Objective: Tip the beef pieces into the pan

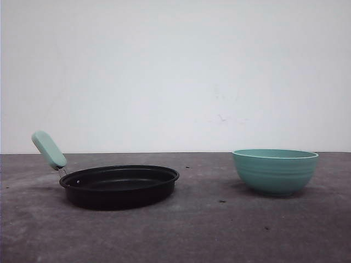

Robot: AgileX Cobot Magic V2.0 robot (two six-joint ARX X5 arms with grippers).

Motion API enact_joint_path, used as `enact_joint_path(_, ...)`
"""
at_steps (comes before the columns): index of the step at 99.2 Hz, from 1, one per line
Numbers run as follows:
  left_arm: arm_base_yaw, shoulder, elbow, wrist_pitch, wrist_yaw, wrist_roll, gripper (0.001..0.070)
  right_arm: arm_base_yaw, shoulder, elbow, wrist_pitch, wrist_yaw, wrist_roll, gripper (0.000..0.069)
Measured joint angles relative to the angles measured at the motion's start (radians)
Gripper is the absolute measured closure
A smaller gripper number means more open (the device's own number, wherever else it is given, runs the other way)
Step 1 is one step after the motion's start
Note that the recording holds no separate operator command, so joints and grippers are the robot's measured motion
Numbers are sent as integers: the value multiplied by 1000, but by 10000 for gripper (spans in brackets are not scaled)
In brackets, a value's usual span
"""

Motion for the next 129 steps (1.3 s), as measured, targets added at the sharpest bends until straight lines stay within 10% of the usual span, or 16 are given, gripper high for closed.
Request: enact_joint_path(129,0,0,0,0,0,0,698,0,8,0,-6,19,-45,683)
